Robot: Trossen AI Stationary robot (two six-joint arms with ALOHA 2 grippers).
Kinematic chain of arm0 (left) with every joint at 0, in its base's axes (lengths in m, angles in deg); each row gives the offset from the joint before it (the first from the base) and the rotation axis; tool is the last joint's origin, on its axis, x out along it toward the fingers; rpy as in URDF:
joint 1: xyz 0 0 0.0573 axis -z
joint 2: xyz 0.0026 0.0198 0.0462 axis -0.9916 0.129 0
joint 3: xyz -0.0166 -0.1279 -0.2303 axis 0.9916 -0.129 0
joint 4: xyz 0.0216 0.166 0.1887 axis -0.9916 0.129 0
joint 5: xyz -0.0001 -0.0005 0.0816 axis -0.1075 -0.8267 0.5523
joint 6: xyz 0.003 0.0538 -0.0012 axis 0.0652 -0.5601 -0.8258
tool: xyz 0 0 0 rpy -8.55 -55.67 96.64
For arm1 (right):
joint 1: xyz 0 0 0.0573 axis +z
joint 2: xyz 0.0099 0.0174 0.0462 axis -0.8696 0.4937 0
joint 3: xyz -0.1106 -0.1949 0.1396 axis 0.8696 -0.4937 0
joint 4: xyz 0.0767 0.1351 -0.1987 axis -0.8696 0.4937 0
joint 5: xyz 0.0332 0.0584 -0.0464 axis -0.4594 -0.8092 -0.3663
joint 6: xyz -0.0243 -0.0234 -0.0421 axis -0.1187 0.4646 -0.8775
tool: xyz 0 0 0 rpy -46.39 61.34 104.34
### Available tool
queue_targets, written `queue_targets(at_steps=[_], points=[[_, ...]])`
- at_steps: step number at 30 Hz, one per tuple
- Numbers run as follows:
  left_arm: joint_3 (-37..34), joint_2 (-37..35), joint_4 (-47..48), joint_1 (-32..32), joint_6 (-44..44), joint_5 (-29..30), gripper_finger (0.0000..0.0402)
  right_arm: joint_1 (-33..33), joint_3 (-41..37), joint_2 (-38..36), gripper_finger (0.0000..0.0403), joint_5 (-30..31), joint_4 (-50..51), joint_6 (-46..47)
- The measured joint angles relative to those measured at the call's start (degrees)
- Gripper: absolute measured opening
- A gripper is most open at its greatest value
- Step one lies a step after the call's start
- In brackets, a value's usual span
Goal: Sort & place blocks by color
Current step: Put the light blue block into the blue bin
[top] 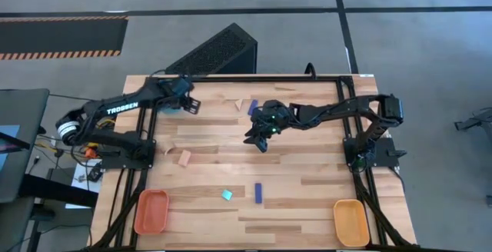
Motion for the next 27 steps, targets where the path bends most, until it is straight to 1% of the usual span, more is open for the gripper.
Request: queue_targets(at_steps=[3,5,10,13,20,24,27], points=[[0.0,-0.02,-1.0,5.35,1.4,0.06,0.017,1.9,0.0,0.0,0.0202,0.68,-0.48,2.24],[0.0,-0.02,-2.04,9.4,1.99,0.06,0.0168,3.49,0.0,0.0,0.0201,2.58,-1.02,4.04],[0.0,-0.04,-3.09,19.99,2.25,1.25,0.0167,8.3,0.2,0.0,0.0203,9.25,-2.03,9.07],[0.0,-0.04,-2.98,26.32,3.83,2.48,0.0167,11.71,1.02,0.0,0.0205,12.95,-2.03,11.73],[0.0,-0.04,-3.07,40.03,9.19,5.76,0.0167,20.63,3.33,0.18,0.0204,23.98,-1.82,16.65],[0.0,-0.04,-3.34,46.58,10.48,7.42,0.0167,25.75,4.2,0.31,0.0202,29.8,-1.38,19.83],[0.0,-0.04,-5.12,50.91,11.91,8.67,0.0167,29.53,4.26,0.31,0.0202,35.65,-1.28,21.81]])
